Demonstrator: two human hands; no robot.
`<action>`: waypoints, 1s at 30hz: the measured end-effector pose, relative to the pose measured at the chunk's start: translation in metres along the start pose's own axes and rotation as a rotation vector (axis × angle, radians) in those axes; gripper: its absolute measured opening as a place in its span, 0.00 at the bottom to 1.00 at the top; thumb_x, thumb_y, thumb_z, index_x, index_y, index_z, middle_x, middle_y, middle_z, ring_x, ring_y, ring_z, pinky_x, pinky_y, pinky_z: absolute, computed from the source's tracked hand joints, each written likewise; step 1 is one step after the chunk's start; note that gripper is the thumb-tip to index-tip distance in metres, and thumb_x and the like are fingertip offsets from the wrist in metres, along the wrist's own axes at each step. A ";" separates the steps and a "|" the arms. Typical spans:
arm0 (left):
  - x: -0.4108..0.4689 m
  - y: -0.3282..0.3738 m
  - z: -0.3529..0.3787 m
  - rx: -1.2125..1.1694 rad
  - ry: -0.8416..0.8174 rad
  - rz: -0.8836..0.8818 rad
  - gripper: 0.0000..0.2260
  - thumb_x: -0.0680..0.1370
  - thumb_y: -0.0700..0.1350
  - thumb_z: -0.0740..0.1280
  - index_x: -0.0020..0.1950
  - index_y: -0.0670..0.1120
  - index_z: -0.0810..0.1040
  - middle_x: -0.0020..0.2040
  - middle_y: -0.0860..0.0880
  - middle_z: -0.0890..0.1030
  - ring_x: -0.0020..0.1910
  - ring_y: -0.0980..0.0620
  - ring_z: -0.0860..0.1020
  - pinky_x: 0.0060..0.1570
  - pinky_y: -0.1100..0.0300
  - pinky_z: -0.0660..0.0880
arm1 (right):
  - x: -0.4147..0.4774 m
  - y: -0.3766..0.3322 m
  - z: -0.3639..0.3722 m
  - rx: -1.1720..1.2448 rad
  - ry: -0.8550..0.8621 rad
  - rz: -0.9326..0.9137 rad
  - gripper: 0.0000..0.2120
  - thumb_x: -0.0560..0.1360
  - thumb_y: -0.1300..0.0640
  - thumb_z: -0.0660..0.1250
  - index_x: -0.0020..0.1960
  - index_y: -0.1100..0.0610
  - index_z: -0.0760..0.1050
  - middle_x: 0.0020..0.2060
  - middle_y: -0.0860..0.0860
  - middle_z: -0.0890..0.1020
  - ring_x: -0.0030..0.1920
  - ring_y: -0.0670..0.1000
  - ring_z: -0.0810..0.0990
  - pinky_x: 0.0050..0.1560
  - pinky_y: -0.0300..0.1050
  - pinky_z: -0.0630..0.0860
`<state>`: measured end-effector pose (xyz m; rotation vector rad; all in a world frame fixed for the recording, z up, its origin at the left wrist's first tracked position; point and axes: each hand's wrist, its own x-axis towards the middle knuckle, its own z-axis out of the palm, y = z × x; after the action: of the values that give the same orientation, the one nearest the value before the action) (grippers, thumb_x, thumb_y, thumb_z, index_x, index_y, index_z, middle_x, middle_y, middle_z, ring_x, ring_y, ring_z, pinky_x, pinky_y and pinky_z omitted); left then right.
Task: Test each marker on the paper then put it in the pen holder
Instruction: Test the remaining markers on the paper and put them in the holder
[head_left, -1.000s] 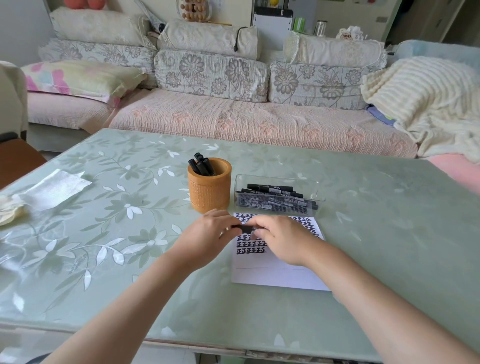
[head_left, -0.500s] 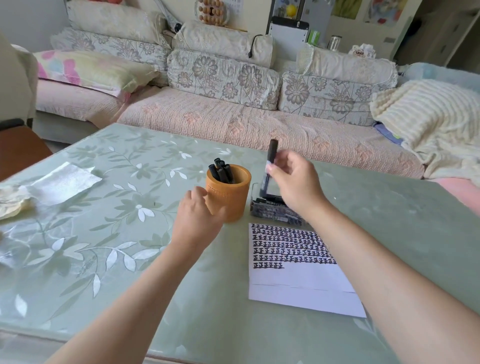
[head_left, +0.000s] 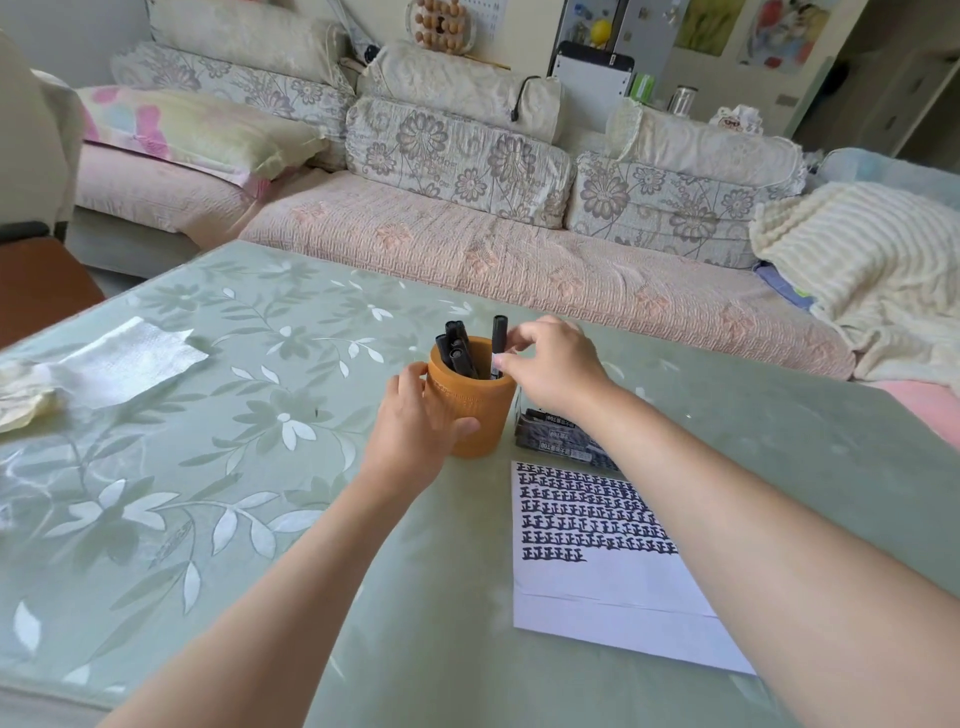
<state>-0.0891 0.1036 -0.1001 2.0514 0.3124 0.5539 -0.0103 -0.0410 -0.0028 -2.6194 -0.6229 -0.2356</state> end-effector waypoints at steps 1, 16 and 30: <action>0.000 -0.001 -0.001 -0.005 -0.005 0.005 0.35 0.68 0.50 0.78 0.69 0.49 0.65 0.63 0.47 0.70 0.60 0.47 0.74 0.56 0.46 0.74 | 0.000 0.001 0.001 -0.048 -0.021 0.006 0.06 0.75 0.45 0.68 0.49 0.45 0.80 0.55 0.50 0.78 0.63 0.55 0.70 0.61 0.49 0.67; -0.042 0.010 0.018 0.210 -0.136 0.317 0.05 0.76 0.45 0.66 0.49 0.47 0.72 0.47 0.52 0.74 0.45 0.50 0.74 0.43 0.55 0.73 | -0.030 0.098 -0.019 -0.081 -0.164 0.160 0.12 0.78 0.58 0.63 0.58 0.50 0.81 0.58 0.49 0.82 0.58 0.50 0.79 0.62 0.45 0.73; -0.047 -0.005 0.044 0.521 -0.384 0.524 0.20 0.77 0.56 0.52 0.63 0.54 0.75 0.60 0.56 0.72 0.59 0.52 0.68 0.59 0.54 0.69 | -0.019 0.124 -0.015 -0.255 -0.248 0.097 0.11 0.77 0.54 0.70 0.58 0.51 0.82 0.57 0.50 0.83 0.57 0.53 0.79 0.57 0.46 0.75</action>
<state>-0.1071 0.0532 -0.1359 2.7077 -0.3604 0.3921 0.0294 -0.1544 -0.0409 -2.9438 -0.5764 0.0444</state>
